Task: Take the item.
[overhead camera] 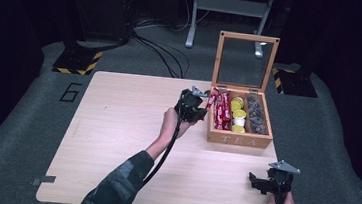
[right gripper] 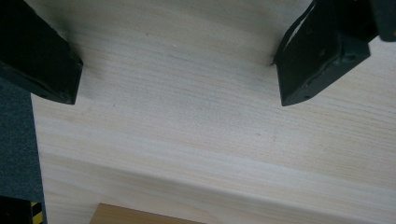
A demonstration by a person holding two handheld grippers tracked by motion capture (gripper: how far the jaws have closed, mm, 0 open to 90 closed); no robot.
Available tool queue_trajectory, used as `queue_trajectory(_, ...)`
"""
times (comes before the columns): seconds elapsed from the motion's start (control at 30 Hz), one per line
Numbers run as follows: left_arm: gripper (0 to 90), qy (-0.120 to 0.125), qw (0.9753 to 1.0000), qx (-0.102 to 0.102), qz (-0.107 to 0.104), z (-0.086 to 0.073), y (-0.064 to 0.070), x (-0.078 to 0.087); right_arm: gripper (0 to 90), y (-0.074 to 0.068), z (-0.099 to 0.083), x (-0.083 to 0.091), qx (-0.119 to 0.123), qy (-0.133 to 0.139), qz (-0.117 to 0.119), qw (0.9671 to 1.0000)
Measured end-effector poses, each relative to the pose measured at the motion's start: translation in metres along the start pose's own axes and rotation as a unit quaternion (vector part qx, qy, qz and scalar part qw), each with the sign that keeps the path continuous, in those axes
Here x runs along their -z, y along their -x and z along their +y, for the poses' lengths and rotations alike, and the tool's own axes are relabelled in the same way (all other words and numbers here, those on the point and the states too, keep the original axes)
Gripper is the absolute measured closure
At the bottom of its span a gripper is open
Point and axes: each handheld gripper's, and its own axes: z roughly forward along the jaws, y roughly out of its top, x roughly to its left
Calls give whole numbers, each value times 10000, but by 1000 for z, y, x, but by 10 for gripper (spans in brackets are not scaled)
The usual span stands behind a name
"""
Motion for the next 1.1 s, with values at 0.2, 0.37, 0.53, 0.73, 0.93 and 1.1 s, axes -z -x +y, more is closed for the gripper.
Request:
queue_trajectory(0.2, 880, 100, 9999, 35, 92, -9, -9, 14, 0, 0, 0, 0, 2, 0, 0, 10000)
queue_trajectory(0.37, 880, 96, 9997, 42, 220, -19, -20, 22, 0, 0, 0, 0, 0, 0, 0, 10000)
queue_trajectory(0.53, 880, 93, 9993, 167, 324, -28, -35, 28, 0, 0, 0, 0, -1, -1, 0, 10000)
queue_trajectory(0.73, 880, 65, 9985, 261, 485, -39, -53, 34, 0, 0, 0, 0, 0, -1, -1, 10000)
queue_trajectory(0.93, 880, 41, 9971, 394, 653, -50, -73, 37, 0, 0, 0, 0, -1, 1, -1, 10000)
queue_trajectory(1.1, 880, -5, 9954, 529, 794, -60, -89, 37, 0, 0, 0, 0, 1, 1, -1, 10000)
